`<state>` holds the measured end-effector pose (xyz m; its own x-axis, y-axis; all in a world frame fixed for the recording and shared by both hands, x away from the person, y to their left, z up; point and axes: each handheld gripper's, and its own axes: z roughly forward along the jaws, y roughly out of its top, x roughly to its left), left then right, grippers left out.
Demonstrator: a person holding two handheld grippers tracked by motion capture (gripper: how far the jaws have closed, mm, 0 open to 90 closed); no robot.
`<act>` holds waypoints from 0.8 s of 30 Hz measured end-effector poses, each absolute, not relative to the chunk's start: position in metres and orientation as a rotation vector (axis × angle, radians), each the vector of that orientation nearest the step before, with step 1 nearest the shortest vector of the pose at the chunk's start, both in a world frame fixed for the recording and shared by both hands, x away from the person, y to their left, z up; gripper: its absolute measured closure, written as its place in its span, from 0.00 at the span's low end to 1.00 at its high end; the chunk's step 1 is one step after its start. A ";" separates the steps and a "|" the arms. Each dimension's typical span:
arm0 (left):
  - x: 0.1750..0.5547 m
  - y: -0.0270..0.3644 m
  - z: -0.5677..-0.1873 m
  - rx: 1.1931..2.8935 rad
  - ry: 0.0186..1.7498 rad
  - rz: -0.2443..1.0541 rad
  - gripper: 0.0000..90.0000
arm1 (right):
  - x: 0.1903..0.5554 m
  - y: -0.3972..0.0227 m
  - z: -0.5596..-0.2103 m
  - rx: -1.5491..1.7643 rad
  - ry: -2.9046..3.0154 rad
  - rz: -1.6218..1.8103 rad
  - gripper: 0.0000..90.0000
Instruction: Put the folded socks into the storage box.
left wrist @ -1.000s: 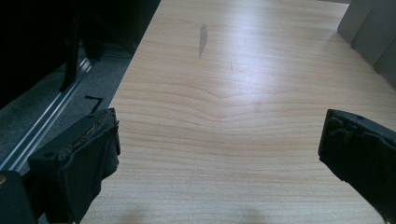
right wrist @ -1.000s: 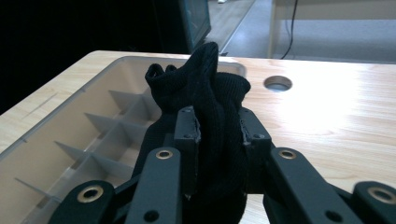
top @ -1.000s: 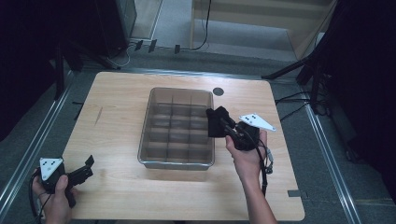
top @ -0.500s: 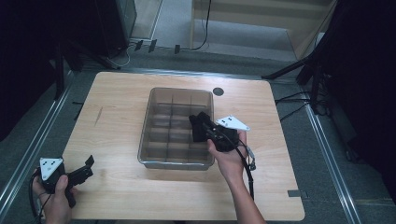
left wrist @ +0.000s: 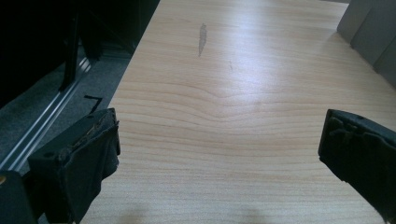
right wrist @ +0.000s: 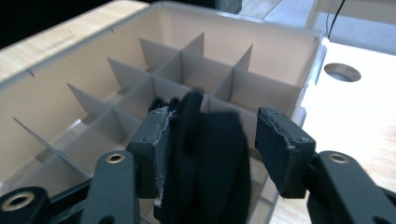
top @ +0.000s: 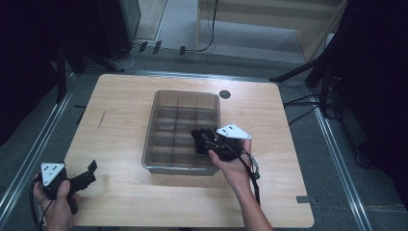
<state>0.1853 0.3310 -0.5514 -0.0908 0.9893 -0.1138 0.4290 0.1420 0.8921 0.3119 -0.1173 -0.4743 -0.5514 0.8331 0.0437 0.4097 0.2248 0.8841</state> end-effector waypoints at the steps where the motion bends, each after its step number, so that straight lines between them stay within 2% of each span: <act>1: 0.185 0.331 -0.551 1.395 1.641 0.908 0.00 | 0.312 -0.119 -0.473 1.149 2.059 1.281 0.63; 2: 0.185 0.331 -0.551 1.396 1.641 0.909 0.00 | 0.312 -0.122 -0.473 1.165 2.069 1.268 0.78; 3: 0.185 0.331 -0.551 1.396 1.640 0.909 0.00 | 0.312 -0.122 -0.473 1.165 2.069 1.268 0.78; 7: 0.185 0.331 -0.551 1.394 1.641 0.908 0.00 | 0.312 -0.122 -0.478 1.175 2.126 1.223 0.94; 10: 0.185 0.331 -0.551 1.394 1.641 0.908 0.00 | 0.312 -0.119 -0.483 1.175 2.177 1.179 0.95; 13: 0.185 0.331 -0.551 1.393 1.641 0.908 0.00 | 0.311 -0.119 -0.483 1.173 2.195 1.182 0.91; 16: 0.185 0.331 -0.551 1.394 1.640 0.907 0.00 | 0.310 -0.121 -0.477 1.170 2.145 1.237 0.75; 20: 0.185 0.331 -0.551 1.396 1.639 0.908 0.00 | 0.314 -0.121 -0.474 1.191 2.083 1.259 0.74; 22: 0.185 0.331 -0.551 1.396 1.640 0.907 0.00 | 0.318 -0.119 -0.477 1.197 2.086 1.232 0.82; 23: 0.185 0.331 -0.551 1.396 1.640 0.907 0.00 | 0.319 -0.117 -0.480 1.209 2.106 1.209 0.94; 24: 0.185 0.331 -0.551 1.395 1.639 0.907 0.00 | 0.320 -0.117 -0.482 1.213 2.128 1.193 0.98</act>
<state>0.1853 0.3311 -0.5514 -0.0890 0.9895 -0.1139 0.4292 0.1413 0.8921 0.3198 -0.1171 -0.4819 -0.5346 0.8431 0.0571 0.4882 0.2530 0.8352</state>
